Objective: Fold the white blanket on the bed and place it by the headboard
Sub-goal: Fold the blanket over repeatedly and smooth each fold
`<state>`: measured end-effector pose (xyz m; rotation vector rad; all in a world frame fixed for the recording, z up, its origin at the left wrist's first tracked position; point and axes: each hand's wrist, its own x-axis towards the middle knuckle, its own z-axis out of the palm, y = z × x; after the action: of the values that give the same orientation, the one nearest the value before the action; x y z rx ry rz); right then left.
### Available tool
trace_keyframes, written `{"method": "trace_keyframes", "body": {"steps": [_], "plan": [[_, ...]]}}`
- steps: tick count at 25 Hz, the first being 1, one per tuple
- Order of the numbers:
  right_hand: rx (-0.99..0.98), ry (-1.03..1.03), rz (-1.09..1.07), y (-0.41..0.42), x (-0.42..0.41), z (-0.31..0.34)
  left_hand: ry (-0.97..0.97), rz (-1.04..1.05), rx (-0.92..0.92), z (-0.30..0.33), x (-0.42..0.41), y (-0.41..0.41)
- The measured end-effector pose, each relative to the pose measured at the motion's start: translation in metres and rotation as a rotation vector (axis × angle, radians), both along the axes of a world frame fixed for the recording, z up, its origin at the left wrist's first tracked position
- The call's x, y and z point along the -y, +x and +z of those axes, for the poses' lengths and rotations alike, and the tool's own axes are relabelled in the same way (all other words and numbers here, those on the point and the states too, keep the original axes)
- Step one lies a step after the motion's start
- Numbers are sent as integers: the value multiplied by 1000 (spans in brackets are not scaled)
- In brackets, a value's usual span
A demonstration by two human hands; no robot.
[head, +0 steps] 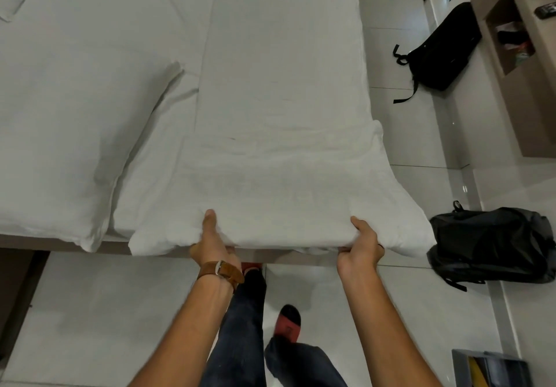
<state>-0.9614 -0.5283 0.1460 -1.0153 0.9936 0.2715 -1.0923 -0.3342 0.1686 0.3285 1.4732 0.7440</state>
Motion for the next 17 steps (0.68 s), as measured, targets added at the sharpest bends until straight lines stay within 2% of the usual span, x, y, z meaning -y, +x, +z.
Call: {"method": "trace_keyframes", "body": {"steps": [7,11,17], "plan": [[263,-53,-39,107,-83,17,163,-98,119,6,-104,108],[330,-118,-1,241,-172,-3,189,-147,124,-11,-199,228],[416,-195,170,422,-276,-56,192,-264,146,-71,-328,401]]}}
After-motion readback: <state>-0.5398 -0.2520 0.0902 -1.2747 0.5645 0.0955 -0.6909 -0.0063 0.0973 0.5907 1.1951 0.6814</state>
